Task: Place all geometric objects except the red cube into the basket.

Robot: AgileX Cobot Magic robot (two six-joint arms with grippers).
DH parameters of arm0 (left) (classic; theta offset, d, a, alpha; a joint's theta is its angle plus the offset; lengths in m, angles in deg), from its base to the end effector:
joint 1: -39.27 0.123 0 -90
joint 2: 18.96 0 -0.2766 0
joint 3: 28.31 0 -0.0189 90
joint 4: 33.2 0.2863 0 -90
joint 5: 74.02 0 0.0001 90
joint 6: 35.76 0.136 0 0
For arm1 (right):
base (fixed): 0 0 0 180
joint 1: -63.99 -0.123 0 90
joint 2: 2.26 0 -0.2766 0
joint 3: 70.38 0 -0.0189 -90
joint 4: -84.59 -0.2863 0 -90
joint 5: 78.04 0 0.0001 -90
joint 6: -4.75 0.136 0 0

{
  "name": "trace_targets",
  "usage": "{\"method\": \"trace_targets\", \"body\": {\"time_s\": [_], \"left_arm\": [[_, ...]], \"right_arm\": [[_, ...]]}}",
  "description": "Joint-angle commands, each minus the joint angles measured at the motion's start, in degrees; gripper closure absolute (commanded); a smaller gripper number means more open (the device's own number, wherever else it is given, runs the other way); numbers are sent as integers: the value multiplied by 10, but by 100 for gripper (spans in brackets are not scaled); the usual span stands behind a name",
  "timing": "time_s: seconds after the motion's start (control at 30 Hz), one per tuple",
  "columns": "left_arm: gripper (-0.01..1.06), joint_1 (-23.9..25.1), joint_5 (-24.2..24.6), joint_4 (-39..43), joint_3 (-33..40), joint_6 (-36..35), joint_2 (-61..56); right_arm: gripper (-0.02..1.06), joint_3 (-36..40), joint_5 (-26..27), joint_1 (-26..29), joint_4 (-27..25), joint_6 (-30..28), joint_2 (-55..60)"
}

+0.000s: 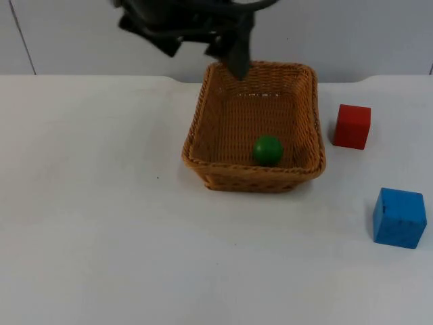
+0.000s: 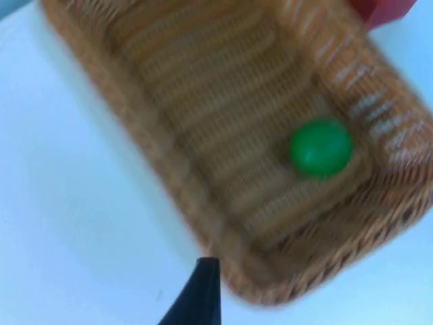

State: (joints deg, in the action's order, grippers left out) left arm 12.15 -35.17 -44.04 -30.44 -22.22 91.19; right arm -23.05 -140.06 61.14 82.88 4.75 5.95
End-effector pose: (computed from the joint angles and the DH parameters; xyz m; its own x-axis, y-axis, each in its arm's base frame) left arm 0.3915 -0.2186 0.1996 -0.6931 0.4534 -0.5604 0.5742 0.8173 -0.0490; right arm 0.0718 0.0072 0.2771 -0.4629 -0.0090 -0.8864 -0.0666 0.9975 0.0246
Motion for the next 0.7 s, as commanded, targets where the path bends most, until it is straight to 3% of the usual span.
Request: {"method": "trace_targets", "body": {"time_s": [0.0,0.03,0.17,0.23,0.5,0.67], "left_arm": [[12,9,-25,-1,44,-6,-33],[12,23,-41,-7,90,-6,-62],[12,57,-56,-7,156,-18,-107],[12,70,-56,-7,175,-21,-122],[12,197,-44,-31,285,-54,-232],[12,239,-43,-48,350,-54,-305]], "right_arm": [[-1,1,2,5,1,-6,-2],[-1,1,2,5,1,-6,-2],[-1,1,2,5,1,-6,-2],[-1,1,2,5,1,-6,-2],[-1,1,2,5,1,-6,-2],[-1,1,2,5,1,-6,-2]]}}
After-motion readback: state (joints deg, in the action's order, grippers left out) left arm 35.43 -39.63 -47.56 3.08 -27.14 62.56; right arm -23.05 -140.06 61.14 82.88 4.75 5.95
